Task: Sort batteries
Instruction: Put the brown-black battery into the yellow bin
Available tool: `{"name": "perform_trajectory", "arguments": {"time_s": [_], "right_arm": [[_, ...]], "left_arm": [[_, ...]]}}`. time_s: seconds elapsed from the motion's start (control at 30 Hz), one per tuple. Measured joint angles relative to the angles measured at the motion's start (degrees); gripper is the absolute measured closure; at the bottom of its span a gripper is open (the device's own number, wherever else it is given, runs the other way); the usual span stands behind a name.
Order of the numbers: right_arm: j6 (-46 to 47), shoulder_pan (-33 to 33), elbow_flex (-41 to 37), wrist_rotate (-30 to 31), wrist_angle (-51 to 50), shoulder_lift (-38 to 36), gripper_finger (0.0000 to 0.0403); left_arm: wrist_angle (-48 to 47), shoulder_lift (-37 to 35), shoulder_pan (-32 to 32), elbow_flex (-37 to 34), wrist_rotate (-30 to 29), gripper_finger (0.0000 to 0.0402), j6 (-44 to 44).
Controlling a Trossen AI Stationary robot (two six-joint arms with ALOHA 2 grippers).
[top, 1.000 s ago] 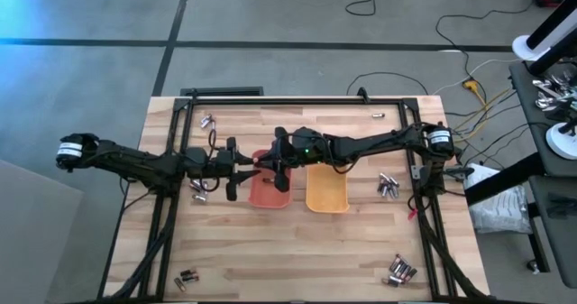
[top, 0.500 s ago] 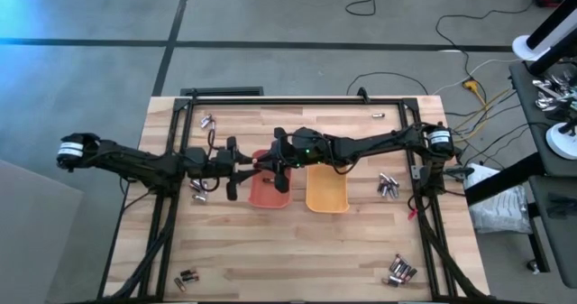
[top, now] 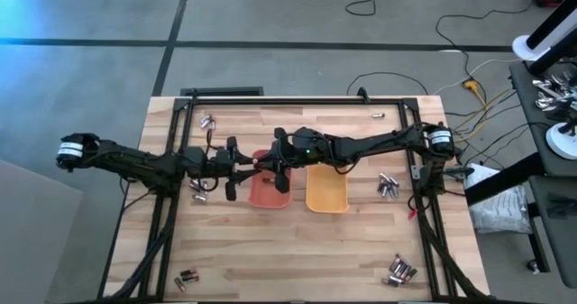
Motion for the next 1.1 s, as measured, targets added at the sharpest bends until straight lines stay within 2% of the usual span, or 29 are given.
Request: {"name": "perform_trajectory", "arguments": {"time_s": [0.2, 0.4, 0.63, 0.73, 0.87, 1.0, 1.1], "right_arm": [[0.0, 0.0, 0.0, 0.0, 0.1, 0.0, 0.036], [0.0, 0.0, 0.0, 0.0, 0.2, -0.1, 0.036], [0.0, -0.1, -0.1, 0.1, -0.3, -0.1, 0.0356], [0.5, 0.0, -0.1, 1.2, -0.4, -0.1, 0.0335], [0.6, 0.0, -0.1, 1.6, -3.4, -2.2, 0.0281], [-3.1, 0.3, -0.1, 1.6, -13.5, -8.8, 0.0232], [-4.4, 1.5, -1.6, 1.7, -23.0, -13.5, 0.0211]], "left_arm": [[0.9, 0.3, 0.0, 0.0, 0.0, 0.0296, -0.2], [1.9, 0.4, 0.0, 0.0, -0.1, 0.0373, -0.4], [2.3, 1.2, 0.0, 0.0, -1.2, 0.0373, -1.0], [1.6, 1.2, 0.0, 0.4, -1.4, 0.0373, -1.5], [-0.9, 1.2, 0.0, 1.2, -2.4, 0.0373, -2.2], [-7.3, 1.2, 0.0, 2.6, -2.5, 0.0373, -3.0], [-16.5, 1.7, -0.1, 5.8, -2.7, 0.0373, -4.0]]}}
